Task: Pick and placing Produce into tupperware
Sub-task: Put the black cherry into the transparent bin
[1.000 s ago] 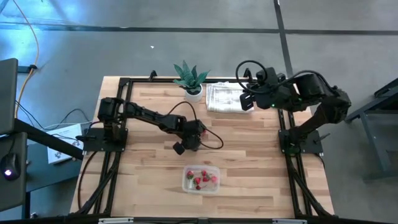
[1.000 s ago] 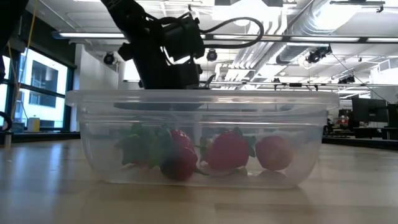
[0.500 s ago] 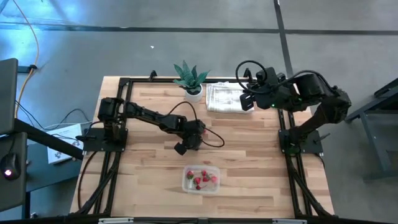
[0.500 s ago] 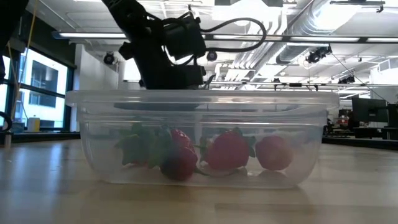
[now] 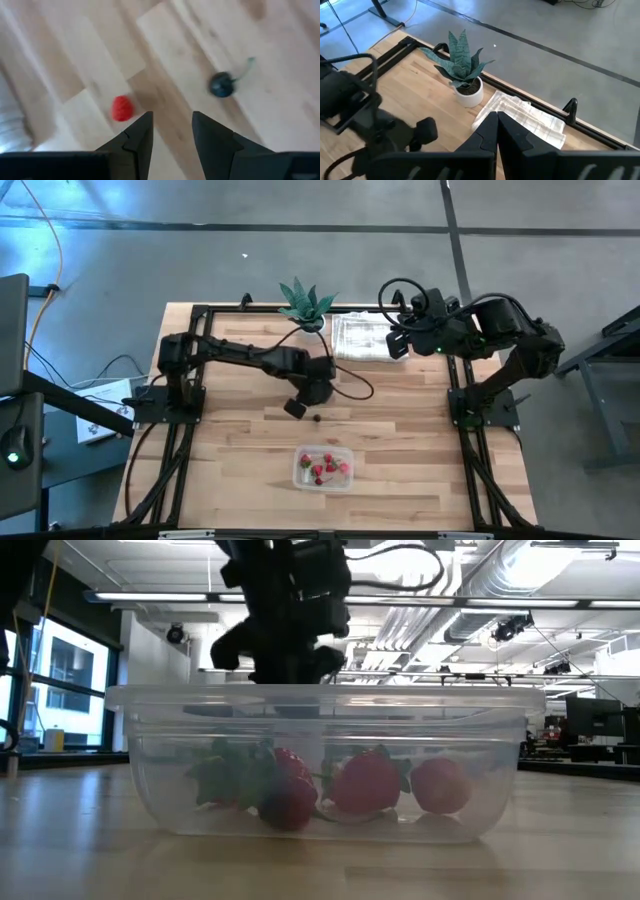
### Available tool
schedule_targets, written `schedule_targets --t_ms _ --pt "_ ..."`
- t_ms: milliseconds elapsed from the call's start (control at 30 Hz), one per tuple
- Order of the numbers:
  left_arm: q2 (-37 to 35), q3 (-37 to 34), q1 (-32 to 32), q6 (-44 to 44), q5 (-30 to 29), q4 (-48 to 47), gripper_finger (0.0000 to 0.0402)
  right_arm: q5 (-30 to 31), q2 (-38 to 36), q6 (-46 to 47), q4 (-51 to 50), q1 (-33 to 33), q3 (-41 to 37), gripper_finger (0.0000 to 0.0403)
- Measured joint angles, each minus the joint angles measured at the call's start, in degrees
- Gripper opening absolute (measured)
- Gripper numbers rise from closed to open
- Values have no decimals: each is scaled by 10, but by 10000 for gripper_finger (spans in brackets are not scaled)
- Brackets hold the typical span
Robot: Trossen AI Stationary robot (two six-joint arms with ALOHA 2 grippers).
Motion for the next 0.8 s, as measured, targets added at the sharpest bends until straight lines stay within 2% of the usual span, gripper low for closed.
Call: schedule_targets --t_ms 200,300,500,800 --pt "0 1 -54 5 2 -8 127 -2 0 -13 0 0 0 1" --pt "0 1 -77 18 -18 -1 126 -3 0 -20 0 0 0 1" --pt "0 0 -77 32 -29 -1 126 -5 0 -26 0 0 0 1" --pt "0 -45 -109 37 -29 17 126 -13 0 -41 0 0 0 1"
